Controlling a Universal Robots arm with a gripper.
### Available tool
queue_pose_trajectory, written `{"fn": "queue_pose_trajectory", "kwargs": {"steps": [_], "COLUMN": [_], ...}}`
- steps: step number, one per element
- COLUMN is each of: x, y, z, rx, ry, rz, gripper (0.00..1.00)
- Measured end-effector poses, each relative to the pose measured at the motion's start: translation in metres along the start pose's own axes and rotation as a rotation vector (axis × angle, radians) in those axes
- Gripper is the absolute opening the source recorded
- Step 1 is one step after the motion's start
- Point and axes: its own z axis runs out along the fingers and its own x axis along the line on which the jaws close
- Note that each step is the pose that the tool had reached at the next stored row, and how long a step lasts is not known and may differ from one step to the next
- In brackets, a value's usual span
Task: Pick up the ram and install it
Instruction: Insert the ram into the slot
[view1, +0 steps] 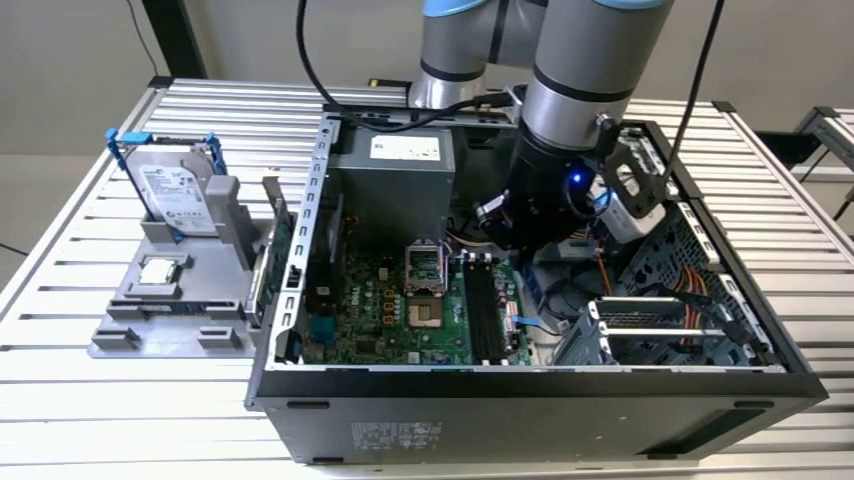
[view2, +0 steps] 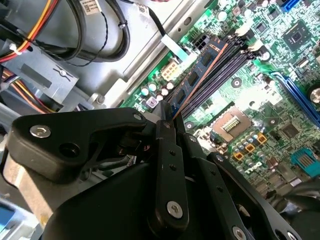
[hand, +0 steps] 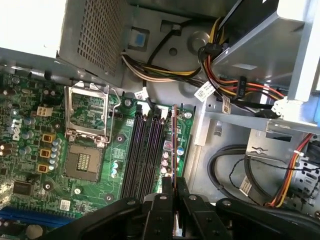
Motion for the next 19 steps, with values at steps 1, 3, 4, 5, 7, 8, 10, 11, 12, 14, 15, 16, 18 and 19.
{"fn": "queue_pose_trajectory", "kwargs": {"steps": [1,3,4,5,7,8,10,11,12,14,15,16,18,19], "x": [0.0,0.0,0.0001,0.0002,0.0002,0.0003,0.0009,0.001,0.0012,0.002,0.0023,0.0026,0.0032,0.0035], "y": [0.0001,0.0001,0.0002,0.0002,0.0003,0.0003,0.0004,0.0004,0.0005,0.0006,0.0007,0.0007,0.0005,0.0003], "z": [0.0012,0.0041,0.0056,0.007,0.0094,0.0101,0.0114,0.0122,0.0132,0.0151,0.0159,0.0168,0.0179,0.0184], "rx": [0.0013,0.0022,0.0038,0.0049,0.0058,0.006,0.0068,0.0071,0.0079,0.0096,0.0101,0.0105,0.0109,0.0111], "ry": [0.0003,0.0005,0.0004,-0.0003,-0.0005,-0.0012,-0.0027,-0.0026,-0.0024,-0.0024,-0.0023,-0.0021,-0.0019,-0.0017], "rz": [0.001,0.002,0.004,0.005,0.009,0.011,0.015,0.022,0.03,0.044,0.05,0.055,0.065,0.069], "gripper": [0.0,0.0,0.0,0.0,0.0,0.0,0.0,0.0,0.0,0.0,0.0,0.0,0.0,0.0]}}
